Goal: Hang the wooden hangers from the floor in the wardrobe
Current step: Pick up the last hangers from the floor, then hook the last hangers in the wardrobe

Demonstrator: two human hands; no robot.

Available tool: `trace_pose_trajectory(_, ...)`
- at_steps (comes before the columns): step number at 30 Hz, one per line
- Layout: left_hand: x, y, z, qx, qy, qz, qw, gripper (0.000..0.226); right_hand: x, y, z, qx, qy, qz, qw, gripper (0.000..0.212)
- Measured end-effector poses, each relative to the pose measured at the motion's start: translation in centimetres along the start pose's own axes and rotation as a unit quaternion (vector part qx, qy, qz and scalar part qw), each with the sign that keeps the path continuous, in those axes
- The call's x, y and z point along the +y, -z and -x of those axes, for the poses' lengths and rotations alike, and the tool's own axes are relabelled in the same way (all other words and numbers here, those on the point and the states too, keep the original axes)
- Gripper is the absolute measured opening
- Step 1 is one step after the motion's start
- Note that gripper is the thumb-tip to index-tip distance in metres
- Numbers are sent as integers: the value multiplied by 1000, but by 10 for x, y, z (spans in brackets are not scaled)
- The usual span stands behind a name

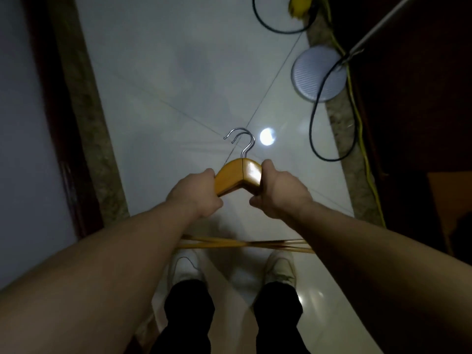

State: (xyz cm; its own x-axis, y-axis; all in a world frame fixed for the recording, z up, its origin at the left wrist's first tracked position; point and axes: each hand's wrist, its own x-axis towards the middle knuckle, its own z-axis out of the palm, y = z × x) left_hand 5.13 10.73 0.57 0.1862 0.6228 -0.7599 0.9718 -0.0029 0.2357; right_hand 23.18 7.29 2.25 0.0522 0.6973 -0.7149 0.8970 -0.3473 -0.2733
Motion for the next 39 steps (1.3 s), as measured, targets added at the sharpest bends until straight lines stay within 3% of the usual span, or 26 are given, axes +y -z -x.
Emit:
trace_pose_trajectory(7, 47, 127, 85, 89, -27, -10, 996, 51, -47, 131, 75, 66, 14, -6, 998, 52)
trace_pose_trajectory(19, 121, 328, 257, 219, -71, 50, 972, 46, -133, 368, 255, 188, 70, 64, 978, 51)
trace_pose_trajectory(24, 155, 432, 331, 267, -155, 15, 951, 41, -174, 461, 324, 253, 70, 25, 965, 67)
trace_pose_trajectory(26, 168, 471, 359, 277, -196, 33, 940, 48, -188, 494, 353, 278, 67, 7, 958, 61)
trace_pose_trajectory(29, 186, 521, 410, 307, -215, -14, 927, 30, -206, 537, 401, 324, 64, -16, 944, 44)
trace_pose_trajectory(31, 198, 549, 445, 329, -226, 11, 917, 24, -218, 564, 437, 342, 49, -26, 938, 35)
trace_pose_trajectory(35, 223, 605, 515, 365, -257, 0, 895, 35, -235, 615, 513, 382, 24, -57, 922, 27)
trace_pose_trajectory(39, 262, 653, 598, 420, -313, -18, 852, 39, -243, 661, 605, 428, 10, -81, 900, 22)
